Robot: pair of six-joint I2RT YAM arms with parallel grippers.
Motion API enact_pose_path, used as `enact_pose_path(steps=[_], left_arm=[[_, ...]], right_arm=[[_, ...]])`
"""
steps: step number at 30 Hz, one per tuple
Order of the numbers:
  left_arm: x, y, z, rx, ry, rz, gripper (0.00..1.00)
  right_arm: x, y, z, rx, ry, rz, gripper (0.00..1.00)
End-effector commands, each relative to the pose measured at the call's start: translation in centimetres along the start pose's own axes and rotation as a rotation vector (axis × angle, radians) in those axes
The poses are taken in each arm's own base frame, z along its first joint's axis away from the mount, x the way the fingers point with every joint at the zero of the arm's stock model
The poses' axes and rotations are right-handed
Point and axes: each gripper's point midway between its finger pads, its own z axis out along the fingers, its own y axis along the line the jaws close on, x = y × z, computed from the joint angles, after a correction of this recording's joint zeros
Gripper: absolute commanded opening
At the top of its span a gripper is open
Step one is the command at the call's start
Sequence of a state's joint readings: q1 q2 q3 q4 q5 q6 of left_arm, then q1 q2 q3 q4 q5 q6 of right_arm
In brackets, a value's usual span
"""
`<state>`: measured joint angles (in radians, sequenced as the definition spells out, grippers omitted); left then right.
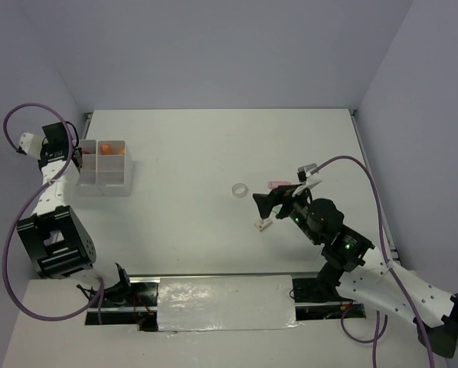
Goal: Sort the stationery into containers
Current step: Place the stationery in the storage box.
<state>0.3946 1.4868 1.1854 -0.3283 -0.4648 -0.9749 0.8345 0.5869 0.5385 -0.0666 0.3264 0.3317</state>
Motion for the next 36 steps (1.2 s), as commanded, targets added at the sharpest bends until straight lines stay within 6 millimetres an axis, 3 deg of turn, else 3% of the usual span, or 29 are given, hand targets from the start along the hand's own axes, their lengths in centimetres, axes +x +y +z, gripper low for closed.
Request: enact_pose_path(steps=[1, 5, 11, 27, 30, 33, 36], left_arm=[[-0.2, -1.4, 0.7, 0.066, -0.008, -0.074, 0.03], [0.8, -0.5, 1.4, 0.046, -0.005, -0.147, 0.03], [0.7, -1.6, 1.7, 0.097, -0.013, -0.209, 0.06], [0.3, -2.1, 3.5, 0.110, -0.064, -0.212, 0.19], [0.9, -1.5, 3.7, 0.098, -0.055, -0.203, 0.26], [0.8, -1.9, 3.7, 0.134, -0.069, -0.219, 0.45], [1.0, -2.1, 3.9, 0.147, -0.065, -0.219, 0.55]], right_arm=[[-1.7, 0.6, 0.2, -0.015, -0.044, -0.001, 1.00], [-1.6, 0.7, 0.3, -0.020, -0.036, -0.002, 1.00], [-1.5, 1.2, 0.3, -0.045, -0.030, -0.001, 1.00], [-1.2, 2.0, 0.3, -0.087, -0.014, 0.002, 1.00], [-1.2, 1.9, 0.5, -0.083, -0.012, 0.002, 1.00], [-1.0, 2.2, 0.6, -0.095, -0.005, 0.000, 1.00], [-0.8, 2.1, 0.7, -0.093, 0.001, -0.003, 1.00]])
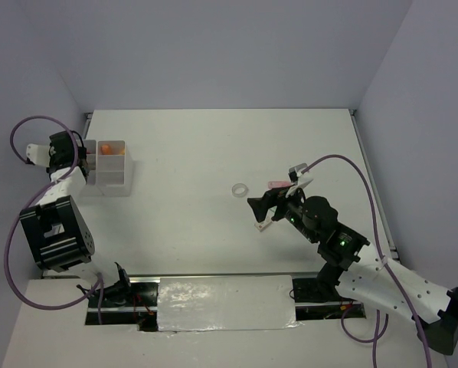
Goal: Sort the stationery into containers
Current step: Place the stationery in the storage box, then pick up the stationery from the center of the board.
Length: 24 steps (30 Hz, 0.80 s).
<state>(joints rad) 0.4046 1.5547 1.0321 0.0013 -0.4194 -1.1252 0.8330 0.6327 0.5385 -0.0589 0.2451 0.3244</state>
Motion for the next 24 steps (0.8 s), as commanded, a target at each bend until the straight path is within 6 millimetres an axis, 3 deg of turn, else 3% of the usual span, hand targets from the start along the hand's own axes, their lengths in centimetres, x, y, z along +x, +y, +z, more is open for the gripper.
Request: enact_pose_path(steps=[1, 6, 9, 11, 13, 14, 15, 16, 17, 18, 20, 21, 22, 24], left_arm=[[-0.9, -1.1, 0.4, 0.048, -0.035, -0.017, 0.57], [-0.5, -0.4, 0.4, 0.035, -0.030, -0.016, 0.57], [-1.6, -1.0, -0.9, 0.063, -0.052, -0.012, 0.62], [-2.9, -2.2, -2.6, 0.096, -0.073, 0.007, 0.67], [-4.2, -4.7, -5.4, 0.126, -0.091, 0.075, 0.83], [-3.6, -4.8, -6.3, 0.129, -0.082, 0.113, 0.89], [-3.1, -6.8, -8.7, 0.190, -0.074, 0.182, 0.99], [-2.7, -7.5, -10.0, 0.216, -0.073, 0.217, 0.99], [-2.0, -8.4, -11.5, 0.252, -0.068, 0.256, 0.99], [0.6, -9.7, -14.0, 0.320, -0.033, 0.360, 0.99], [2.4, -10.4, -17.7, 0.382, -0.024, 0.432, 0.99], [4.9, -11.0, -20.6, 0.472, 0.021, 0.501, 0.99], [6.2, -11.3, -21.8, 0.529, 0.047, 0.530, 0.99], [11.8, -10.5, -25.4, 0.718, 0.191, 0.658, 0.99]], right_arm=[[-2.4, 0.9, 0.1, -0.027, -0.064, 0.012, 1.00], [-2.5, 0.9, -0.1, -0.028, -0.072, 0.013, 1.00], [-2.4, 0.9, 0.1, -0.029, -0.065, 0.011, 1.00], [-2.3, 0.9, 0.3, -0.026, -0.058, 0.009, 1.00], [-2.2, 0.9, 0.4, -0.021, -0.052, 0.007, 1.00], [-2.3, 0.9, 0.4, -0.019, -0.053, 0.007, 1.00], [-2.1, 0.7, 0.4, -0.010, -0.048, 0.009, 1.00], [-2.2, 0.5, 0.4, 0.001, -0.049, 0.010, 1.00], [-2.4, 0.2, 0.3, 0.022, -0.059, 0.012, 1.00], [-2.4, -0.1, 0.3, 0.037, -0.059, 0.015, 1.00], [-2.7, -0.7, 0.1, 0.068, -0.075, 0.025, 1.00], [-2.9, -1.3, 0.0, 0.102, -0.085, 0.038, 1.00], [-2.9, -1.5, 0.0, 0.114, -0.088, 0.047, 1.00], [-3.3, -2.4, -0.4, 0.172, -0.098, 0.076, 1.00]])
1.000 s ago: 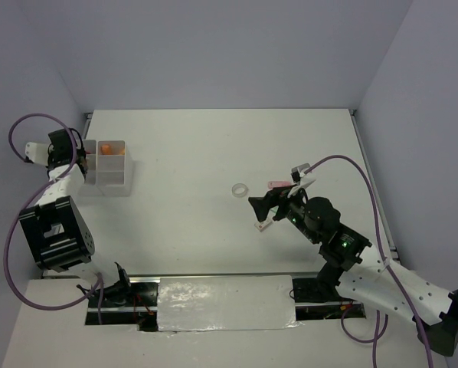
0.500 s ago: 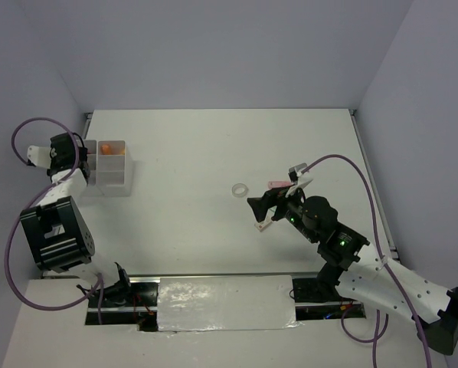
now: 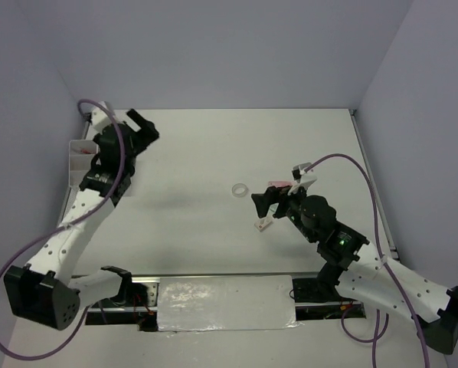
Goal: Sort the stationery into containers
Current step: Pick up the stationery from the center of the board.
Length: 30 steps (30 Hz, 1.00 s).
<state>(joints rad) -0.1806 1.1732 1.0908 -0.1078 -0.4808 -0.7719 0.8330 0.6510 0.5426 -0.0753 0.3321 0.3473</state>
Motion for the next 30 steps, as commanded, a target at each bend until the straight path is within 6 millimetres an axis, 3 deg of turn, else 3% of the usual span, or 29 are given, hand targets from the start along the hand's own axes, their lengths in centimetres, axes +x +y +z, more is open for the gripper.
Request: enact_pose_path(steps=[1, 2, 3, 5, 6, 7, 8, 9, 10, 12, 13, 14, 16, 18, 19, 21, 25, 27, 30], left_arm=[[5.7, -3.2, -2.6, 0.223, 0.116, 0.218, 0.99], [8.7, -3.9, -3.3, 0.313, 0.177, 0.269, 0.99], [12.5, -6.3, -5.2, 0.462, 0.270, 0.355, 0.99], [16.5, -8.0, -6.8, 0.574, 0.351, 0.438, 0.99], [20.8, -9.0, -8.4, 0.654, 0.435, 0.549, 0.99], [21.9, -10.3, -8.9, 0.689, 0.450, 0.597, 0.98], [24.5, -10.8, -10.5, 0.750, 0.494, 0.715, 0.98], [27.7, -10.4, -10.3, 0.757, 0.552, 0.791, 0.98], [28.2, -11.9, -10.4, 0.784, 0.543, 0.817, 0.98], [32.1, -11.9, -10.3, 0.817, 0.623, 0.904, 0.95], [32.3, -13.2, -10.0, 0.841, 0.615, 0.906, 0.94], [34.1, -12.6, -9.4, 0.837, 0.648, 0.939, 0.94], [35.0, -14.0, -9.1, 0.875, 0.654, 0.945, 0.94], [37.5, -12.9, -8.5, 0.854, 0.717, 0.998, 0.92], [37.4, -13.7, -8.0, 0.847, 0.699, 1.003, 0.91], [38.6, -13.2, -7.3, 0.836, 0.707, 1.033, 0.91], [39.7, -13.3, -6.3, 0.817, 0.726, 1.073, 0.79], [40.8, -12.6, -6.3, 0.816, 0.762, 1.073, 0.71], [41.7, -11.7, -6.8, 0.814, 0.798, 1.063, 0.67]], right_arm=[[-4.2, -1.1, -1.0, 0.099, -0.112, 0.088, 1.00], [-4.6, -1.4, -1.3, 0.118, -0.121, 0.106, 1.00], [-4.5, -1.8, -1.6, 0.138, -0.120, 0.133, 1.00], [-5.6, -2.0, -2.5, 0.146, -0.151, 0.177, 1.00], [-6.2, -1.9, -3.0, 0.133, -0.170, 0.192, 1.00], [-6.4, -1.6, -3.3, 0.115, -0.172, 0.199, 1.00], [-6.5, -1.5, -3.5, 0.112, -0.170, 0.208, 1.00], [-6.7, -1.5, -3.8, 0.107, -0.172, 0.211, 1.00], [-7.0, -1.4, -4.1, 0.101, -0.174, 0.212, 1.00], [-7.2, -1.6, -4.6, 0.114, -0.171, 0.212, 1.00], [-7.3, -1.8, -4.8, 0.119, -0.169, 0.211, 1.00], [-7.2, -2.0, -5.1, 0.129, -0.165, 0.207, 1.00], [-7.2, -2.3, -5.5, 0.141, -0.162, 0.201, 1.00], [-7.2, -2.5, -5.6, 0.147, -0.160, 0.195, 1.00], [-6.9, -2.7, -5.6, 0.155, -0.148, 0.188, 1.00], [-6.7, -2.7, -5.5, 0.158, -0.135, 0.177, 1.00], [-6.2, -2.8, -5.3, 0.169, -0.113, 0.162, 1.00], [-6.4, -3.0, -5.5, 0.172, -0.125, 0.162, 1.00], [-6.7, -3.2, -5.9, 0.177, -0.146, 0.165, 1.00]])
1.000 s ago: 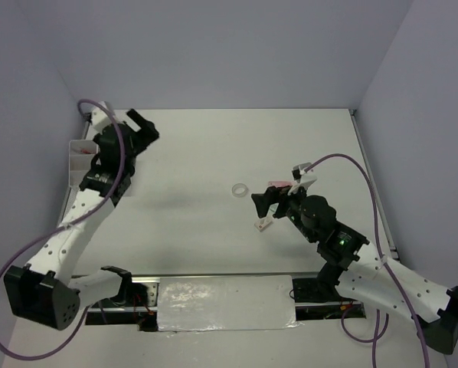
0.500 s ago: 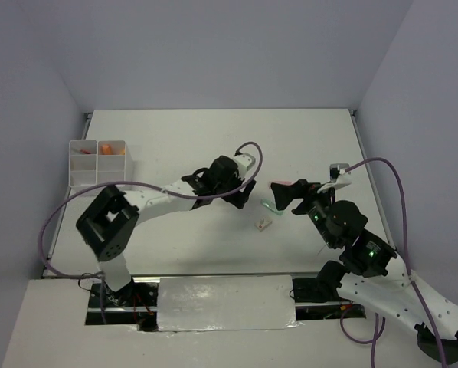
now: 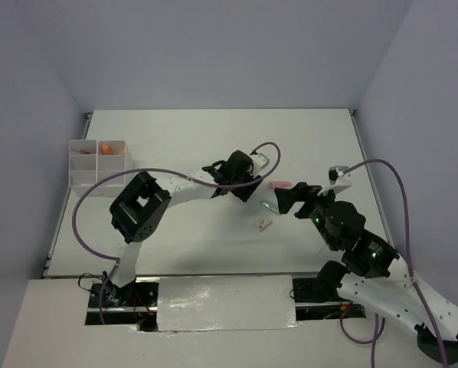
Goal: Sort the stationery into containers
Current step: Pick up the stationery from the center of the board.
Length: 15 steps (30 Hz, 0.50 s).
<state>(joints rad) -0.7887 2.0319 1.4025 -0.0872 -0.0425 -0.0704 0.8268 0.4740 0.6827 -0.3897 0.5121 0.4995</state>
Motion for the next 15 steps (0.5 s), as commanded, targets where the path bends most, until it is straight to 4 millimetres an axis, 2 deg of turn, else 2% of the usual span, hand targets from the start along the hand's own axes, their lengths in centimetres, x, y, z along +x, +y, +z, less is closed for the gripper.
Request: enact_pose_path(steps=[1, 4, 7, 8, 10, 11, 12, 14, 15], left_arm=[[0.5, -0.6, 0.4, 0.035, 0.007, -0.003, 0.66], [0.7, -0.8, 0.1, 0.039, -0.005, -0.018, 0.66], [2.1, -1.0, 1.0, 0.048, 0.035, -0.020, 0.63], [1.9, -1.2, 1.2, 0.060, 0.037, -0.020, 0.61], [2.9, -1.5, 2.0, 0.072, 0.066, -0.025, 0.50], [3.0, -1.5, 2.1, 0.072, 0.072, -0.027, 0.33], [3.2, -1.3, 2.1, 0.059, 0.077, -0.034, 0.23], [3.1, -0.9, 1.4, 0.043, 0.071, -0.038, 0.02], [1.8, 0.7, 0.3, -0.037, 0.033, -0.053, 0.00]], right_arm=[[-2.4, -0.1, -0.8, 0.010, -0.066, 0.012, 1.00], [-2.5, 0.0, -0.6, 0.013, -0.064, -0.003, 1.00], [-2.3, 0.1, -0.4, 0.017, -0.051, -0.007, 1.00], [-2.2, 0.2, -0.4, 0.010, -0.048, -0.007, 1.00], [-2.3, 0.3, -0.4, 0.004, -0.054, -0.002, 1.00], [-2.3, 0.3, -0.4, 0.004, -0.055, -0.003, 1.00], [-2.3, 0.2, -0.4, 0.009, -0.058, -0.004, 1.00], [-2.5, 0.2, -0.6, 0.004, -0.065, 0.000, 1.00], [-2.6, 0.2, -0.6, 0.003, -0.067, 0.002, 1.00]])
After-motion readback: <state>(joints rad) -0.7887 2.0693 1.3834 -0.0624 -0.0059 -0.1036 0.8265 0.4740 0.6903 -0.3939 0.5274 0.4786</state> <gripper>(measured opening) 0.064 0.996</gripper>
